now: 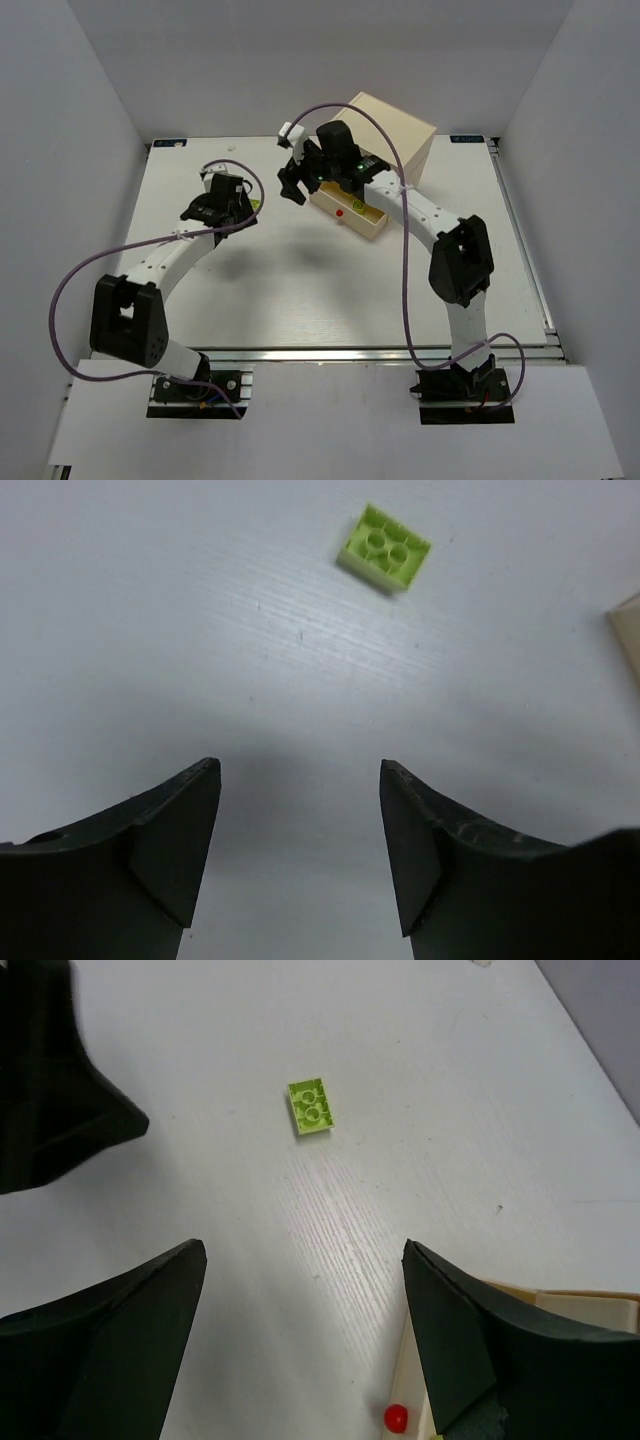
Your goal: Sort the legos into containers by color
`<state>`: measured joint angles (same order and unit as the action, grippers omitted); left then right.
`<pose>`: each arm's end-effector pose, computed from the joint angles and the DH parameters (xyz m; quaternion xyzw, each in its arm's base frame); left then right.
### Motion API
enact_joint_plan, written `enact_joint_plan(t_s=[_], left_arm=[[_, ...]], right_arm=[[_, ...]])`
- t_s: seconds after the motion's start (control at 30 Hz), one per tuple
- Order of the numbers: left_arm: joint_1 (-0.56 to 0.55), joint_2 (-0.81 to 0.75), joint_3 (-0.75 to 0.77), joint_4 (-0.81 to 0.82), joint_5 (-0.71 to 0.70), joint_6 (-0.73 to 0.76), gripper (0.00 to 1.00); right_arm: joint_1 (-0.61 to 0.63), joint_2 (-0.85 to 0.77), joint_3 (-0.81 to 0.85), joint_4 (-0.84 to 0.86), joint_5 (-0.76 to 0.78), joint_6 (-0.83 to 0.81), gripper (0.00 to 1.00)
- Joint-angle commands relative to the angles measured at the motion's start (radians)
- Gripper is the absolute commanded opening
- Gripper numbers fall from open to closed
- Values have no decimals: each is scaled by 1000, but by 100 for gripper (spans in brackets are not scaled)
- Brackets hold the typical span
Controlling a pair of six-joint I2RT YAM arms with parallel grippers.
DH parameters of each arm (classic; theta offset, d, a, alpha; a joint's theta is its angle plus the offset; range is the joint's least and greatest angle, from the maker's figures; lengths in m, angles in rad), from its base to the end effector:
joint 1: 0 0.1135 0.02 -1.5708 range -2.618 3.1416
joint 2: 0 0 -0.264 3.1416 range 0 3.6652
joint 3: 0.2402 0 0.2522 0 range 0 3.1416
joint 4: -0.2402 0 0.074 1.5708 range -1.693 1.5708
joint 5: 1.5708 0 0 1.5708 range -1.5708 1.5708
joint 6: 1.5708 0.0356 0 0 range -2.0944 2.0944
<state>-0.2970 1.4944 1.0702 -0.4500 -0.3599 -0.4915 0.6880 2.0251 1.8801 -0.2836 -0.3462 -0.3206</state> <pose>0.3065 -0.0807 0.2483 -0.1506 0.9145 0.0263 0.3746 0.3668 0.3171 0.3300 -0.4819 0.6806 0.2397 0.4971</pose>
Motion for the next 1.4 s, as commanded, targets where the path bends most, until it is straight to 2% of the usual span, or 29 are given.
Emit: enact_joint_plan(t_s=[0.0,0.07,0.1,0.17,0.2,0.23,0.27,0.3,0.33,0.37,0.43,0.53,0.63,0.83,1.03,1.23,1.37], left_arm=[[19,-71,23,0,-37,-118,72],[42,71,138,-94,-13,-218,62],[42,120,183,-187,-2,-327,55],[53,246,294,-249,53,-442,57],[62,275,322,-265,80,-465,59],[62,302,341,-257,107,-485,67],[71,337,364,-251,124,-551,71],[71,351,375,-245,134,-573,73],[71,362,388,-245,137,-597,79],[71,378,410,-243,125,-649,81],[71,391,422,-228,119,-694,87],[81,432,470,-233,98,-766,92],[81,498,537,-253,82,-815,93],[81,634,671,-341,55,-884,94],[81,698,792,-447,41,-917,94],[90,716,827,-475,-13,-927,93],[99,806,960,-556,-30,-924,89]], right_arm=[[2,52,82,15,93,125,84],[-5,20,61,38,197,211,82],[-16,-3,44,43,225,280,79],[-24,-95,-68,76,272,313,74],[-39,-136,-117,93,262,349,65],[-42,-175,-168,125,248,351,59],[-47,-260,-268,141,222,345,49],[-57,-300,-312,147,199,338,16],[-65,-372,-349,141,166,325,2],[-70,-409,-408,132,109,325,0],[-90,-527,-473,123,17,250,0],[-110,-696,-642,173,-13,209,0],[-148,-797,-726,144,-2,184,0],[-194,-952,-913,210,30,169,4],[-225,-1008,-937,210,56,170,4],[-242,-1023,-967,235,44,178,3],[-251,-1037,-978,247,49,180,3]])
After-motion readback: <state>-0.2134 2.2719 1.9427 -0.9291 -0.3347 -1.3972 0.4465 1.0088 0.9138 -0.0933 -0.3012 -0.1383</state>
